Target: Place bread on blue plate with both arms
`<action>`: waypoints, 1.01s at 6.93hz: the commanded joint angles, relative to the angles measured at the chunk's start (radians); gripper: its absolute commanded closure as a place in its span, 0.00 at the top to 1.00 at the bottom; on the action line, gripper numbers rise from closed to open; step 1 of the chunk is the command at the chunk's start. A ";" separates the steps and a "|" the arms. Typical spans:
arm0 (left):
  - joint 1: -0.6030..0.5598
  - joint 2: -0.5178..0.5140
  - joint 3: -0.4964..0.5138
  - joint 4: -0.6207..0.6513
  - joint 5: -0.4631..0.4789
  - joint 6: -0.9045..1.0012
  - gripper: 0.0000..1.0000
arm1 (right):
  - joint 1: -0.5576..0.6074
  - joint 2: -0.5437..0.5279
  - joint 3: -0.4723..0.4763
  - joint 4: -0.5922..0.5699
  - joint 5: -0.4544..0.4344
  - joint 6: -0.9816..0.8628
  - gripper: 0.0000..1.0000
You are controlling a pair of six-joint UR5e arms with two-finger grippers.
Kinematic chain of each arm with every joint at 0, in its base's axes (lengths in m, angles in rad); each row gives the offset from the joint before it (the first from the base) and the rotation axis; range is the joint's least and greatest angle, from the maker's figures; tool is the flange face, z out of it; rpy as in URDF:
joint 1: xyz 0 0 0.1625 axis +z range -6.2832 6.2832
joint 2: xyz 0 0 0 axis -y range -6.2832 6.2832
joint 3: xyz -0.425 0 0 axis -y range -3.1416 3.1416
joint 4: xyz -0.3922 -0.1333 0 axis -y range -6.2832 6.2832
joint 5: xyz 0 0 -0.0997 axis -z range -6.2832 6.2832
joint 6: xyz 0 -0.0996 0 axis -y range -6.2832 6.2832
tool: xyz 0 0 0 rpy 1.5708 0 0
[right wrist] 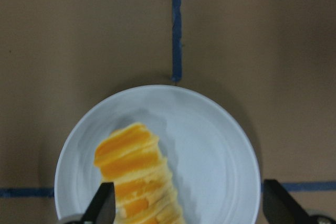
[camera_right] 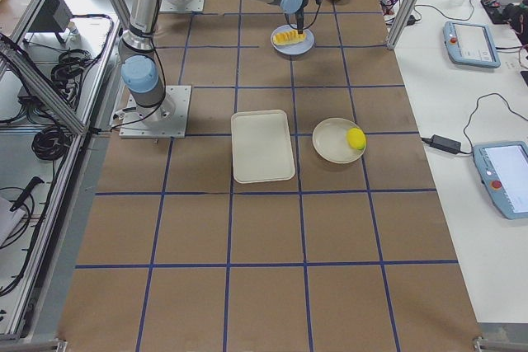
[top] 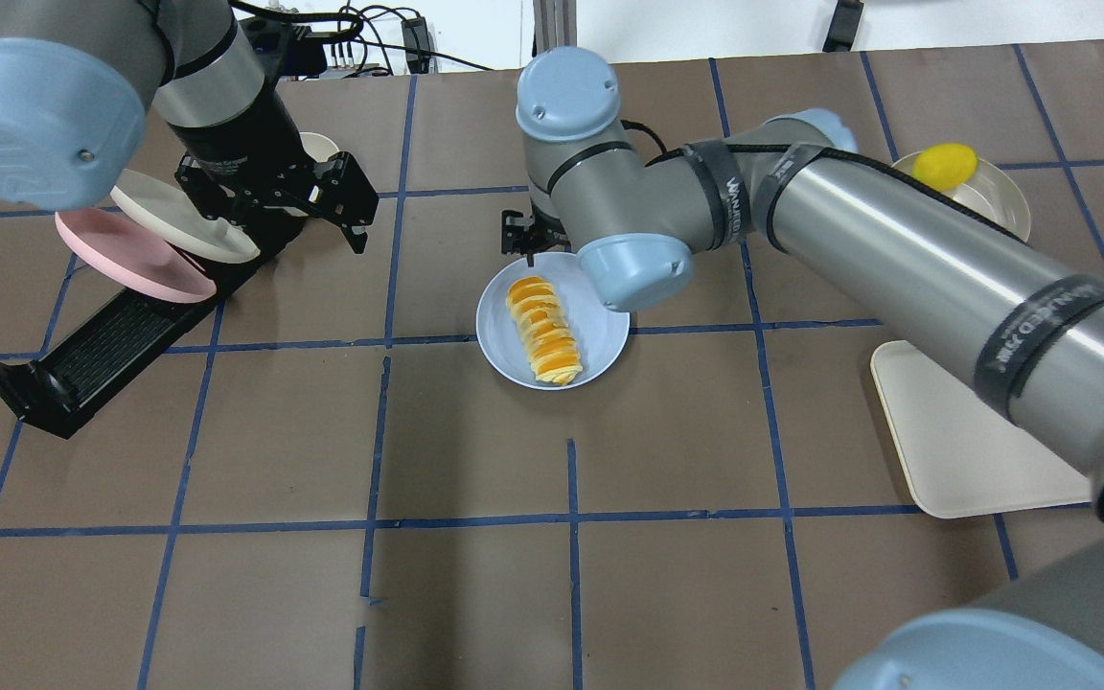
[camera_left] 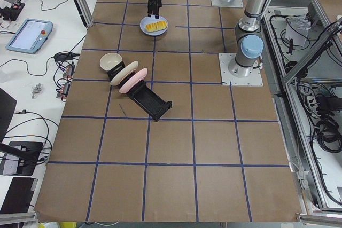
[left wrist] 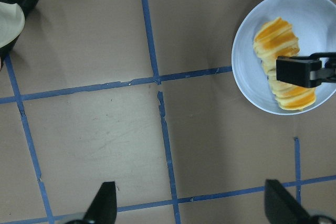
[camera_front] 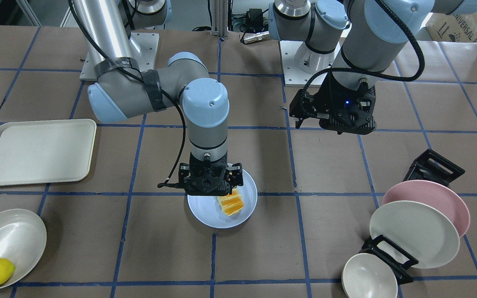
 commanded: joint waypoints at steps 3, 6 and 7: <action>0.014 -0.006 0.009 0.003 0.005 0.033 1.00 | -0.226 -0.211 -0.025 0.176 -0.030 -0.070 1.00; 0.014 0.006 0.029 -0.004 0.026 0.036 1.00 | -0.340 -0.321 -0.025 0.382 -0.039 -0.049 1.00; 0.012 0.016 0.023 -0.036 0.026 0.024 1.00 | -0.359 -0.367 -0.027 0.510 -0.039 -0.004 1.00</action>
